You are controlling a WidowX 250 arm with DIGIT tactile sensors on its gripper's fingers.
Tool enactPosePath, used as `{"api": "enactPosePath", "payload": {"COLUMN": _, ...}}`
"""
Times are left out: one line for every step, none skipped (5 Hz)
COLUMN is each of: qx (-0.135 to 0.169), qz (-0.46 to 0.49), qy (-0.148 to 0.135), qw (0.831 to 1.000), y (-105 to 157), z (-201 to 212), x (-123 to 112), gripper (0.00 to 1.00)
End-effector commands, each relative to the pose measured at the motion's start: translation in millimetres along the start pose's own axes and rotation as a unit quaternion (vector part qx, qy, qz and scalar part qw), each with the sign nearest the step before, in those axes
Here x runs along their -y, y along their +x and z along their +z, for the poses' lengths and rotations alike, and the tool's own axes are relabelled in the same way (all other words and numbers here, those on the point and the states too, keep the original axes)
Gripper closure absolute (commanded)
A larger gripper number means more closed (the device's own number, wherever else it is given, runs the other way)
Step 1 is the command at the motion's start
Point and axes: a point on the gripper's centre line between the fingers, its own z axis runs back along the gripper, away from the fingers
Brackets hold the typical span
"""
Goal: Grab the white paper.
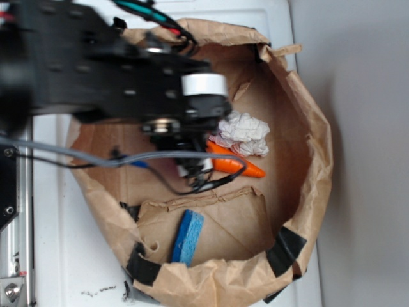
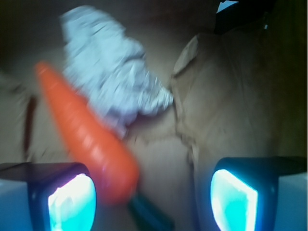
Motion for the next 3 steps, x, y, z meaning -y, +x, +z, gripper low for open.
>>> {"api": "enactPosePath", "payload": {"qx": 0.034, "qz": 0.048, "qy": -0.002, "qw": 0.998, "y": 37.5, "z": 10.0, "x": 7.0, "gripper": 0.00}}
{"api": "enactPosePath", "payload": {"qx": 0.036, "qz": 0.047, "qy": 0.007, "qw": 0.998, "y": 37.5, "z": 5.1, "x": 7.4, "gripper": 0.00}}
{"api": "enactPosePath", "payload": {"qx": 0.032, "qz": 0.053, "qy": 0.004, "qw": 0.998, "y": 38.1, "z": 2.8, "x": 6.4, "gripper": 0.00}}
